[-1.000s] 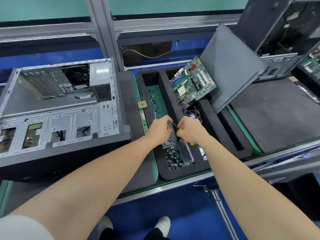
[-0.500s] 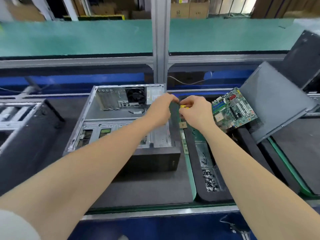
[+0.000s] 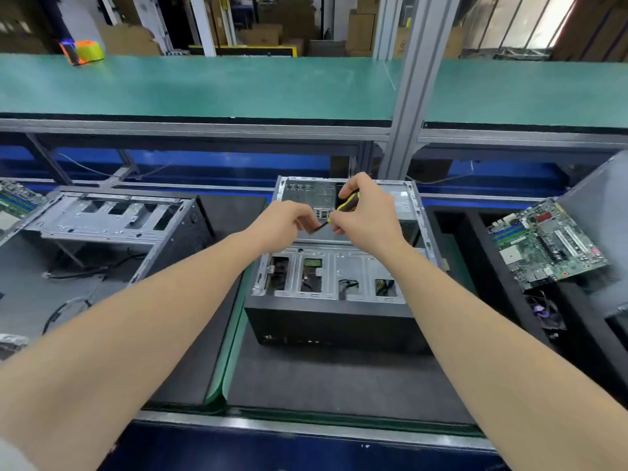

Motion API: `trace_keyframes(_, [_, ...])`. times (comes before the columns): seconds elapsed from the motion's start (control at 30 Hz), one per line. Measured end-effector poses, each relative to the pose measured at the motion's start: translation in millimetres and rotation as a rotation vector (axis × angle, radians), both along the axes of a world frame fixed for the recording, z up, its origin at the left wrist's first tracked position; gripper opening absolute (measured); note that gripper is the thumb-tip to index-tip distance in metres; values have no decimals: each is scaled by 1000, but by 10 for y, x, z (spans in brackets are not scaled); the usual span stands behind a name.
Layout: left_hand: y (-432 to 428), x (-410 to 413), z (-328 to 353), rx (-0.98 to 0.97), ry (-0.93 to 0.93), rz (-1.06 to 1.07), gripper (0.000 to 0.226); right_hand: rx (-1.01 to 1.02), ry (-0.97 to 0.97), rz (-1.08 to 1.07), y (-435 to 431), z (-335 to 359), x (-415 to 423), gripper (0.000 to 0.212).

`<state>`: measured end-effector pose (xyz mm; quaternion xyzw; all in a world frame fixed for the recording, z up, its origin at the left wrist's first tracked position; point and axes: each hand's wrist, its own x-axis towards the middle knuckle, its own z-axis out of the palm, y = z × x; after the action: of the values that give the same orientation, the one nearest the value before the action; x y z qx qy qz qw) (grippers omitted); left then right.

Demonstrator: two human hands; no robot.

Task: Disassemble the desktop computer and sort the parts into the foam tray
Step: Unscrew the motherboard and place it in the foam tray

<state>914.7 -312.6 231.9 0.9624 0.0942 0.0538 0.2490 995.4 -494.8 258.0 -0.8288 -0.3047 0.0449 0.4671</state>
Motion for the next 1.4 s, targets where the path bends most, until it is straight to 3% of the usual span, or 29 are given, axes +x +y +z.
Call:
trace_keyframes(0.4, [145, -111, -270, -333, 110, -253, 70, -183, -241, 23, 333, -33, -208, 36])
trace_keyframes(1.17, [101, -84, -472, -280, 69, -238, 55, -146, -229, 85, 197, -195, -219, 32])
trace_keyframes(1.4, [110, -73, -478, -319, 54, -239, 59, -353, -227, 323, 130, 56, -122, 33])
